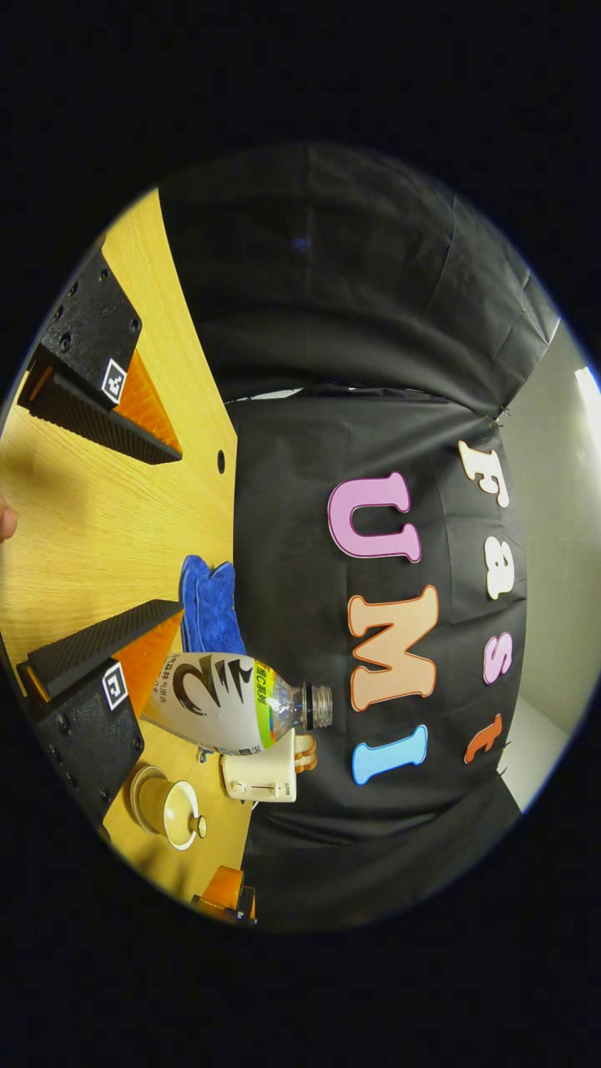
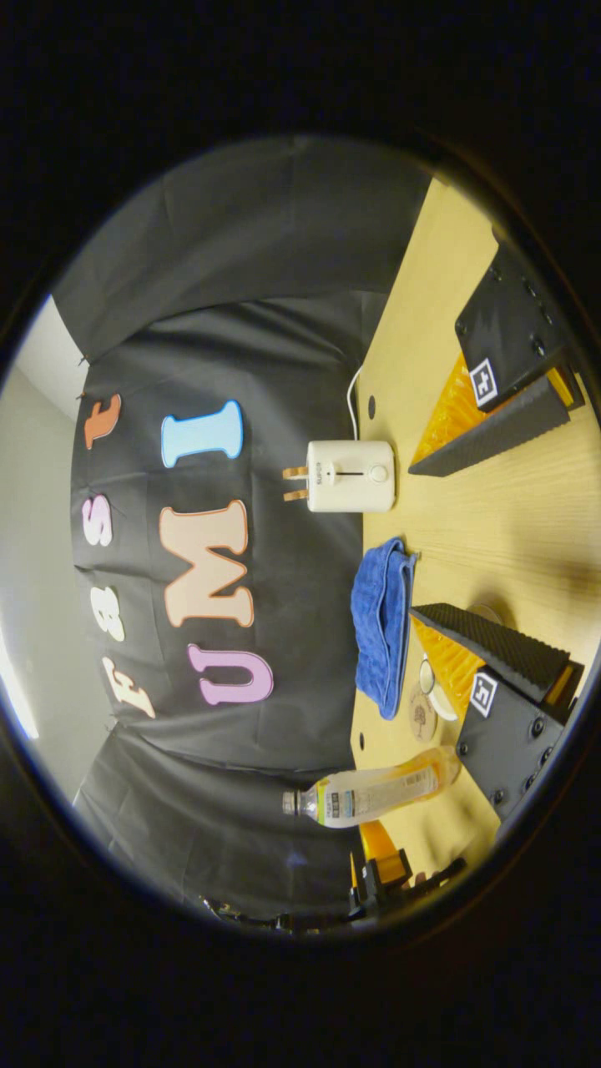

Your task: Open the teacup lid with one hand, grasp the water bottle and pour water into the teacup with the other hand; after pouring, place the water bottle on the coaster and then close the teacup lid.

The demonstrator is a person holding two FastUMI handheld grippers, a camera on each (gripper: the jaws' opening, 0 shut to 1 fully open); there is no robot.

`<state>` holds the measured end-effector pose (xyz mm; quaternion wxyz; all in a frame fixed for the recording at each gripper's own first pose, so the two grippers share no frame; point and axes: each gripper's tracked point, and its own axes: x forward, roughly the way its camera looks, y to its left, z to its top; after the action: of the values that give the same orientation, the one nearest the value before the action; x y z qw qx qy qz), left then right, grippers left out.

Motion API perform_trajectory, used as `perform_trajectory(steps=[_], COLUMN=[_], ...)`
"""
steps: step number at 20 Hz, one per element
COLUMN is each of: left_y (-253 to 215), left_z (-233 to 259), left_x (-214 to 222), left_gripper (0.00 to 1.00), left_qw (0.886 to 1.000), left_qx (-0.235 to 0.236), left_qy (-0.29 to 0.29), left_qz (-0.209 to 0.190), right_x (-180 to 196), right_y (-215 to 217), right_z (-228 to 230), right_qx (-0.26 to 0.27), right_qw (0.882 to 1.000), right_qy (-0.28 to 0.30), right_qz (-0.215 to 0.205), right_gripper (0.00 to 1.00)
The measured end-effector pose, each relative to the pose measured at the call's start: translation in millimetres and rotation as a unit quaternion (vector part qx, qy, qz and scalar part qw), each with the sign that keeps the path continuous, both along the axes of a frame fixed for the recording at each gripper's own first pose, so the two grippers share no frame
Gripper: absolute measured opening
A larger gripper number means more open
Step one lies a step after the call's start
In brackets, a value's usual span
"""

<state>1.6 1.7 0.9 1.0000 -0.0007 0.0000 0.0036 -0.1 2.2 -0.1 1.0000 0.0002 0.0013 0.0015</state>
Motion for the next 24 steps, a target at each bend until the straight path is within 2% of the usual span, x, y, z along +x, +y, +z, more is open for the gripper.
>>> perform_trajectory(steps=[5, 12, 24], left_y=[-6, -5, -6], left_z=[0, 0, -1], left_x=[0, 0, 1], left_gripper=[0.96, 0.96, 0.96], left_qw=[1.0, 1.0, 1.0], left_qx=[-0.002, -0.001, -0.002], left_qy=[-0.001, -0.001, -0.001], left_qz=[-0.013, -0.016, -0.02], right_x=[2, 8, 22], right_y=[4, 38, 102], right_z=[-1, 4, 4], right_qx=[0.001, 0.015, -0.021], right_qw=[1.0, 0.998, 0.99], right_qy=[0.004, 0.03, 0.056], right_qz=[0.007, 0.059, 0.13], right_gripper=[1.0, 1.0, 0.98])
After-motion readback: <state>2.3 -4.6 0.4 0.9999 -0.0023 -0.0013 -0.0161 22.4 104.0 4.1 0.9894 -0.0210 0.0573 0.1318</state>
